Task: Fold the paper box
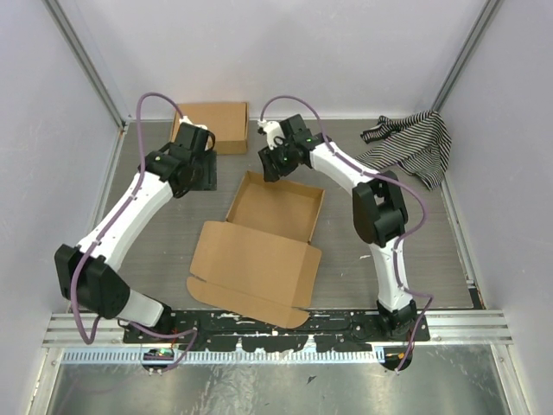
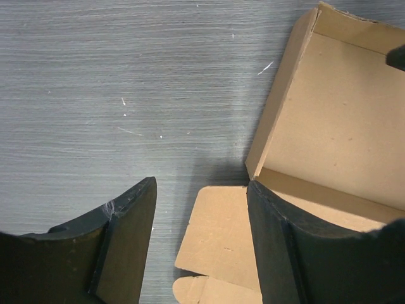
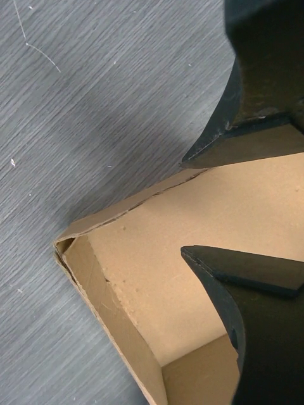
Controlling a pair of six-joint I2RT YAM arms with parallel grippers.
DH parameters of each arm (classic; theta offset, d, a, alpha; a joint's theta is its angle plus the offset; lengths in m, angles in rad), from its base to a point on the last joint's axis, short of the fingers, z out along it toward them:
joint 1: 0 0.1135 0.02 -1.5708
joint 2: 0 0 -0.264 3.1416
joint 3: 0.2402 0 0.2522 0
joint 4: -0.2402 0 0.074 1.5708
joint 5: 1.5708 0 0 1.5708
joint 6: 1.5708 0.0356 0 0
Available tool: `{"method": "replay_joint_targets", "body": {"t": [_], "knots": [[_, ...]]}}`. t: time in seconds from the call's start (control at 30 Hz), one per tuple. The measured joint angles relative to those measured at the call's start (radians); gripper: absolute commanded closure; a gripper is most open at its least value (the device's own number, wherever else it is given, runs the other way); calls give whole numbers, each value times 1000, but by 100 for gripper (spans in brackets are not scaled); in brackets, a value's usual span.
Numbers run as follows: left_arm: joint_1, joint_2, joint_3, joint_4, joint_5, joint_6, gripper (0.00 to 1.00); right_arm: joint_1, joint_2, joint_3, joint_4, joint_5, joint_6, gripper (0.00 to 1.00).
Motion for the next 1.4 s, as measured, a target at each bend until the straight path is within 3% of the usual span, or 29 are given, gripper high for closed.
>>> {"method": "replay_joint_targets", "body": {"t": [0.17,0.43,0.57,0.73,0.83,1.03,1.13,1.17,1.23,1.37,1.4], "knots": [[1,-71,-47,6,3,-13,34,23,76,66,-11,38,-18,46],[1,-113,-107,4,3,-14,34,31,163,105,-26,149,20,78],[1,-122,-107,6,10,-7,34,33,102,-1,-2,257,59,89],[1,-134,-107,10,35,0,34,29,-84,-250,-68,422,170,89],[1,-138,-106,9,61,-5,34,23,-235,-413,-160,498,313,81],[2,-141,-85,1,137,-44,34,69,-695,-674,-332,369,610,40],[2,-155,-86,-1,188,-66,34,135,-945,-648,-343,253,678,33],[2,-164,-89,0,203,-71,34,145,-1004,-611,-358,236,681,27],[2,-187,-100,2,224,-80,34,140,-1074,-533,-371,245,671,1],[3,-249,-137,-1,253,-96,34,131,-1100,-519,-286,291,578,0],[4,-263,-142,-3,257,-100,34,131,-1069,-533,-250,289,548,8]]}}
